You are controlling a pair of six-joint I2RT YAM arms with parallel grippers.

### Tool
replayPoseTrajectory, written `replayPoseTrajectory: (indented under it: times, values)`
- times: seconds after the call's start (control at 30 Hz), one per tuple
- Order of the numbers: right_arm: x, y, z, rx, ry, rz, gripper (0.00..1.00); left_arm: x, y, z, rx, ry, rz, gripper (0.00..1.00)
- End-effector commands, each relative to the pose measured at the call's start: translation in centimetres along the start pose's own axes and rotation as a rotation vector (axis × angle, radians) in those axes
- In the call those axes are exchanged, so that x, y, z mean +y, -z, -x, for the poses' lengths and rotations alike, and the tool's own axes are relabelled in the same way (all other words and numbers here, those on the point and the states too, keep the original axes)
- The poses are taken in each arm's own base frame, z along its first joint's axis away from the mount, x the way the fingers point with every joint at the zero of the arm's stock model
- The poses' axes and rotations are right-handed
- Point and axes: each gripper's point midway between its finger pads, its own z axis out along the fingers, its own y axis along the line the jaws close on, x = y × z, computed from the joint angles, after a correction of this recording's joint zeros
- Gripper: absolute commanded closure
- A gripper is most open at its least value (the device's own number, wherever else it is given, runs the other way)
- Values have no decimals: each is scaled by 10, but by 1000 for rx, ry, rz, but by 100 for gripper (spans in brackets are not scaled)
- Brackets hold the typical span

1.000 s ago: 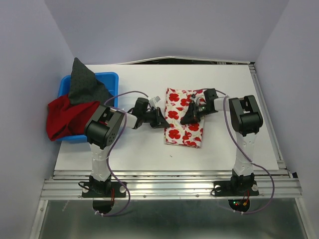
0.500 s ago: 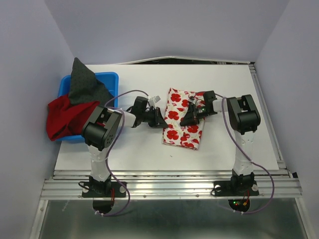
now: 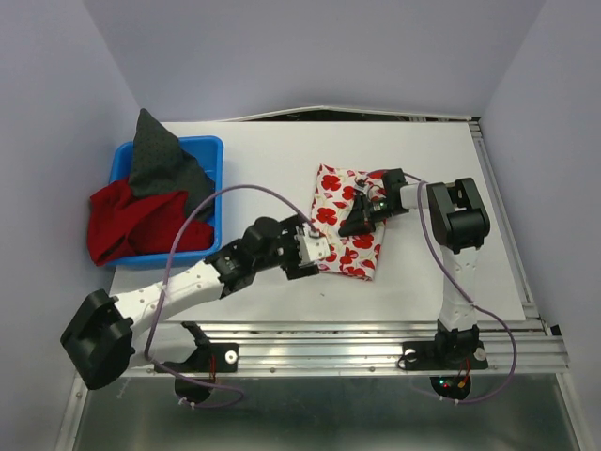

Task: Fold and stack the skirts
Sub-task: Fold the skirt

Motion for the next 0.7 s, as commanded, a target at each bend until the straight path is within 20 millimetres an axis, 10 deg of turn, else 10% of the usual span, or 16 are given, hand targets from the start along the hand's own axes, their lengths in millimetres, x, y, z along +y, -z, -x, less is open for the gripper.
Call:
replayPoseTrajectory:
  times: [0.0, 0.23, 0.67]
  values:
    - [-66, -9, -5, -1, 40, -257, 73, -13, 4, -39, 153, -441, 45, 2]
    - [-76, -11, -5, 20, 50, -299, 73, -58, -26, -45, 180, -581, -3, 2]
    - [-85, -15, -12, 73, 63, -349, 73, -82, -98, -52, 217, -609, -78, 2]
